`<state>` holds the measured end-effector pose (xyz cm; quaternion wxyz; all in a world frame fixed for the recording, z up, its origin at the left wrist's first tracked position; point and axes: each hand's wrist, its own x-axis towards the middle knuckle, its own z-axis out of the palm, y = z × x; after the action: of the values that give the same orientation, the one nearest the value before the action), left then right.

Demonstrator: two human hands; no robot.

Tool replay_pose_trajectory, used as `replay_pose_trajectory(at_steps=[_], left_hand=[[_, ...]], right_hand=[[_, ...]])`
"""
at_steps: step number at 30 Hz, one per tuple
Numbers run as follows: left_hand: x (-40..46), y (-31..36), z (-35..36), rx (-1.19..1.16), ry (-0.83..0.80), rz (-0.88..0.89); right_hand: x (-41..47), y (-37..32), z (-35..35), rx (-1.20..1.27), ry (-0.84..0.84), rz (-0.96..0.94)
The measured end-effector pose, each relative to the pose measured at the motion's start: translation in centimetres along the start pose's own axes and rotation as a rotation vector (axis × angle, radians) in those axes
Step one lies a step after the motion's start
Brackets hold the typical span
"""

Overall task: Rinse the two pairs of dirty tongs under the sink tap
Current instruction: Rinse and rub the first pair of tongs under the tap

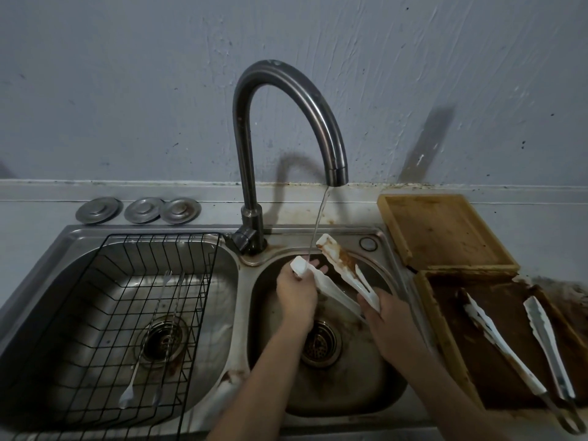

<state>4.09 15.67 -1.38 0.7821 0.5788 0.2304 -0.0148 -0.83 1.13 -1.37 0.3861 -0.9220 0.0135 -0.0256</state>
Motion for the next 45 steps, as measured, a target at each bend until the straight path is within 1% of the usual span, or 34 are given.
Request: replay_pose_trajectory(at_steps=[1,3,4,7,11,14,17,19,21,24,29,33,35,37,40,41,43,44,45], left_hand=[[0.1,-0.2,0.0,-0.069,-0.036,-0.079],[0.3,0.0,-0.4,-0.284,-0.074,-0.221],[0.4,0.3,-0.6,-0.390,-0.081,-0.247],[0.5,0.7,-0.8,-0.618,-0.110,-0.252],[0.5,0.5,-1.0,-0.737,-0.229,-0.247],[0.0,-0.1,-0.2,-0.778,-0.238,-0.297],[-1.2,-1.1,1.1,-0.674,-0.206,-0.366],[-0.9,-0.6,1.3,-0.608,-0.214,-0.375],[-0.1,1.0,0.7,-0.623,-0.197,-0.358],[1.1,3.1,0.0,-0.699,-0.102,-0.293],[0.4,2.3,0.3,-0.646,0.011,-0.186],[-0.4,1.5,1.6,-0.562,0.057,-0.116],[-0.5,1.1,2.6,-0.473,0.030,-0.094],[-0.2,0.9,2.5,-0.306,-0.032,-0.107],[0.6,1.3,0.0,-0.007,-0.142,-0.152],[1.1,1.5,-0.8,0.097,-0.152,-0.129],[1.9,1.8,-2.0,0.245,-0.096,-0.012],[2.1,2.0,-2.3,0.270,-0.065,0.051],[1.9,2.4,-2.5,0.267,-0.072,0.102]], right_hand=[[0.0,0.1,-0.1,-0.012,-0.004,0.004],[0.0,0.2,-0.3,0.015,-0.030,0.024],[-0.1,0.3,-0.3,0.044,-0.045,0.033],[-0.6,0.0,0.2,0.127,-0.097,0.089],[-1.0,-0.4,0.4,0.255,-0.124,0.194],[-0.6,-0.8,0.2,0.265,-0.094,0.215],[-0.2,-1.3,0.2,0.191,-0.058,0.206],[0.0,-1.6,0.1,0.232,-0.057,0.228],[0.0,-1.7,-0.3,0.275,-0.078,0.255],[-0.3,-2.0,-0.4,0.296,-0.115,0.255],[-0.7,-1.9,0.1,0.244,-0.114,0.268],[-0.7,-2.1,1.1,0.276,-0.094,0.305],[-0.6,-2.7,1.6,0.277,-0.050,0.303],[-0.5,-3.0,1.5,0.299,-0.024,0.279],[-0.1,-3.0,0.4,0.343,-0.091,0.277],[0.0,-3.0,0.1,0.351,-0.130,0.285],[0.1,-3.1,0.0,0.366,-0.196,0.298],[0.1,-3.4,0.0,0.364,-0.210,0.296],[0.3,-3.5,0.2,0.352,-0.211,0.290]])
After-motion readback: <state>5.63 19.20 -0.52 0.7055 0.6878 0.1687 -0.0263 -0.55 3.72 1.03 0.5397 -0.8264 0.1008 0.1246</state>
